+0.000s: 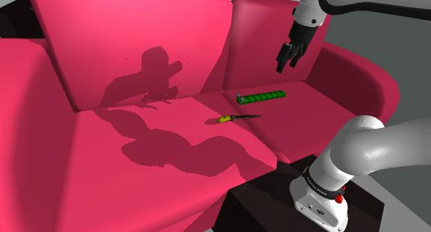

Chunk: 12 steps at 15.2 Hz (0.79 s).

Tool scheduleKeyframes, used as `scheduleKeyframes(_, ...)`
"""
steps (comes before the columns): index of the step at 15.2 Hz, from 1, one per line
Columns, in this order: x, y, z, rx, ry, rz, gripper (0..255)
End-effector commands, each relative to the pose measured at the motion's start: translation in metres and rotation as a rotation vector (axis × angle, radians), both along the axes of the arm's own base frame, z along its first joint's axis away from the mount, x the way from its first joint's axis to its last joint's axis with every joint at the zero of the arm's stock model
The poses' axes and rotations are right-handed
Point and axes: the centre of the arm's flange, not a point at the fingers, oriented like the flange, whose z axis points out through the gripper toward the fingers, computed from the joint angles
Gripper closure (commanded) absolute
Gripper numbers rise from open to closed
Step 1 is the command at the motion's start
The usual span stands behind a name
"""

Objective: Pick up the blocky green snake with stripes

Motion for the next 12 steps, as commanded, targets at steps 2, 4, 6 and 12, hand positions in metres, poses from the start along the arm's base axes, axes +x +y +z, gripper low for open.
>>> scheduleKeyframes(2, 0.0, -0.011, -0.008, 0.0, 0.001, 0.031, 0)
scheduleKeyframes(4, 0.002, -0.032, -0.024, -0.001, 0.004, 0.093, 0)
scheduleKeyframes(6, 0.004, -0.053, -0.04, -0.002, 0.007, 0.155, 0)
scheduleKeyframes(12, 0.02, -0.115, -0.089, -0.004, 0.016, 0.341, 0)
